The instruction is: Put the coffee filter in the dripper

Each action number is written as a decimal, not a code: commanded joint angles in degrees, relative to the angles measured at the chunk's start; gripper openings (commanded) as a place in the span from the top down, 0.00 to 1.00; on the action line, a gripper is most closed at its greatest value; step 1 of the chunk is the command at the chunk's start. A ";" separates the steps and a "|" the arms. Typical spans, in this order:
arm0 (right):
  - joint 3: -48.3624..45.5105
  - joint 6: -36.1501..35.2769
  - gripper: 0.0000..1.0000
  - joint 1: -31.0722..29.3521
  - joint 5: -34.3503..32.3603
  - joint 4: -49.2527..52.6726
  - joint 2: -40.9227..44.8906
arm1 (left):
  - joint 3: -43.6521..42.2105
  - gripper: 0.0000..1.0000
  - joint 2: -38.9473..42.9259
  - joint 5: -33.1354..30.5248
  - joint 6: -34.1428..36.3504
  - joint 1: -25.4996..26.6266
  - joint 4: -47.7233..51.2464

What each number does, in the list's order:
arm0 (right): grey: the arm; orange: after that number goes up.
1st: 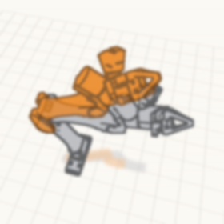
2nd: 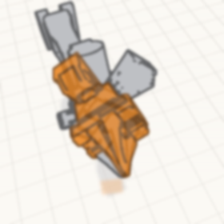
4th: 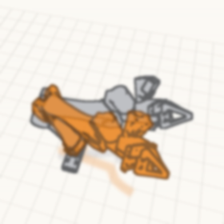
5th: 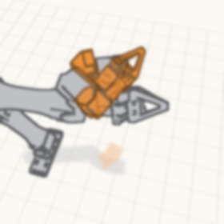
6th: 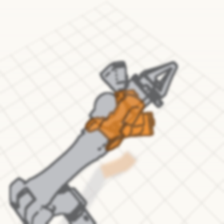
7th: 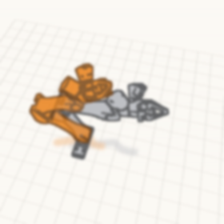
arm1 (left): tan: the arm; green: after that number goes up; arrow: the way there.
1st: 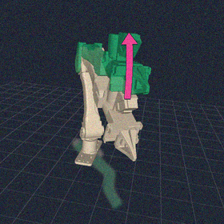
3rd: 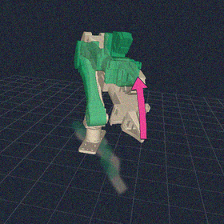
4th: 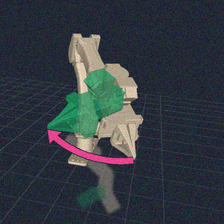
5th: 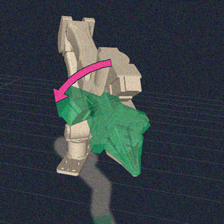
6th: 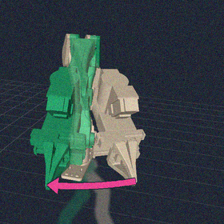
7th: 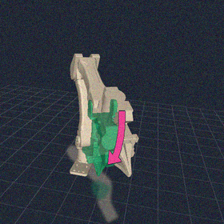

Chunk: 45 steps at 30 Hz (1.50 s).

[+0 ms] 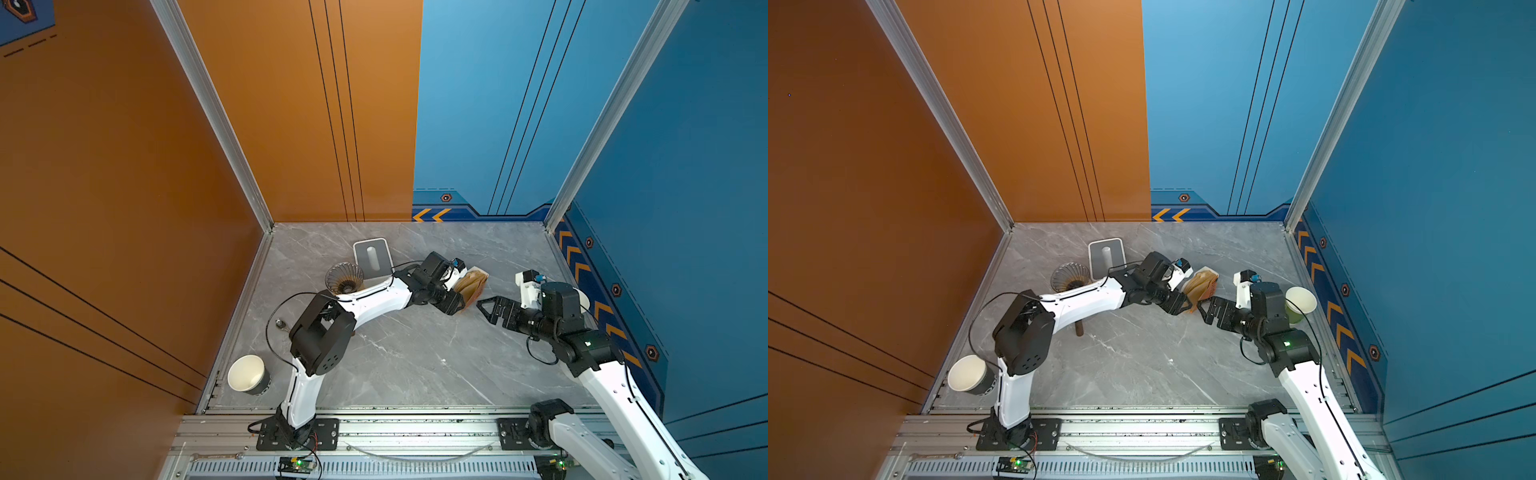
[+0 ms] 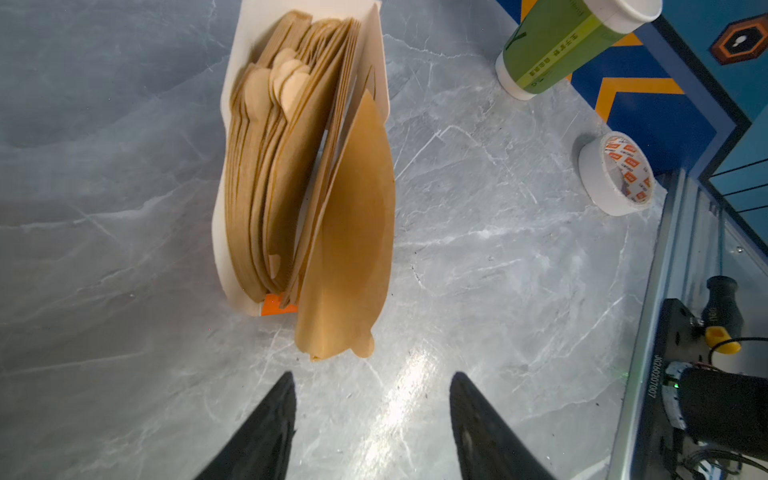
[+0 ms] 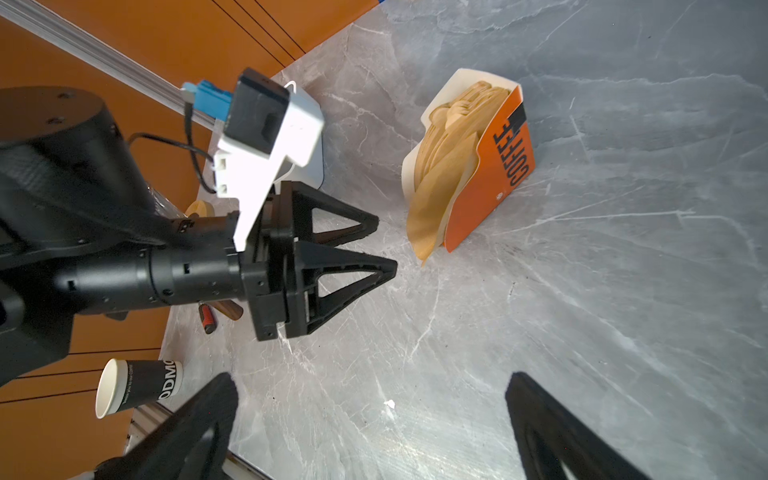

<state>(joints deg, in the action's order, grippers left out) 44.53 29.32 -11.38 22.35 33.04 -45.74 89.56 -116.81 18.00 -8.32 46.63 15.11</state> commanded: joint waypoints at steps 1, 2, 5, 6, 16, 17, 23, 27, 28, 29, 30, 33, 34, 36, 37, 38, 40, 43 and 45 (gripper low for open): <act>-0.75 -1.11 0.00 0.36 1.73 1.33 0.82 | 2.65 0.43 -1.93 -1.75 3.48 0.39 1.50; -0.78 -1.11 0.00 0.39 1.76 1.28 0.82 | 3.19 0.44 -2.54 -2.12 3.66 0.39 1.58; -0.75 -1.21 0.00 0.45 1.56 1.42 0.91 | 5.01 0.49 -4.47 -2.71 4.17 0.30 2.22; -0.61 -1.20 0.00 0.44 1.50 1.48 0.91 | 5.54 0.51 -5.00 -2.95 4.16 0.30 2.45; -0.33 -1.53 0.00 1.04 1.39 1.59 0.65 | 9.35 0.60 -8.60 -3.83 4.49 0.29 3.78; -0.23 -1.47 0.00 1.04 1.38 1.52 0.71 | 9.64 0.60 -8.86 -3.93 4.73 0.25 4.08; -0.57 -1.29 0.00 1.33 1.29 1.50 0.65 | 10.72 0.68 -9.61 -3.96 5.08 0.30 5.17; -0.67 -1.21 0.01 1.40 1.21 1.50 0.65 | 10.81 0.75 -9.55 -4.57 5.34 0.28 5.44; -0.67 -1.20 0.01 1.44 1.15 1.50 0.65 | 10.81 0.78 -9.57 -4.85 5.41 0.24 5.52; -0.72 -1.20 0.01 1.42 1.12 1.50 0.65 | 10.77 0.80 -9.51 -5.02 5.51 0.30 5.62; -0.73 -1.11 0.01 1.42 1.12 1.50 0.65 | 10.82 0.81 -9.42 -5.14 5.62 0.37 5.71; -0.90 -1.03 0.01 1.47 1.12 1.42 0.65 | 10.90 0.87 -9.00 -5.42 5.91 0.39 6.14; -0.88 -1.02 0.01 1.53 1.03 1.42 0.70 | 10.99 0.88 -8.89 -5.44 6.04 0.43 6.37; -1.18 -1.02 0.01 1.47 0.95 1.37 0.80 | 11.24 0.90 -8.91 -5.59 6.17 0.45 6.67; -1.20 -1.02 0.01 1.51 0.88 1.42 0.83 | 11.38 0.91 -8.91 -5.59 6.27 0.48 6.81; -1.20 -1.02 0.01 1.51 0.85 1.42 0.82 | 11.43 0.91 -8.91 -5.64 6.27 0.43 6.86; -1.20 -1.02 0.01 1.59 0.85 1.42 0.82 | 11.67 0.92 -8.96 -5.91 6.13 0.46 6.95; -1.12 -1.06 0.01 1.62 0.77 1.42 0.91 | 12.21 0.95 -8.76 -6.13 5.97 0.63 7.34; -1.00 -1.02 0.01 1.66 0.77 1.42 1.08 | 12.52 0.96 -8.20 -6.09 5.88 0.76 7.47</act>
<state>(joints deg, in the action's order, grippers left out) 44.05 29.30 -10.09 22.96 33.10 -45.63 99.88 -125.60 12.67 -2.79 46.68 20.91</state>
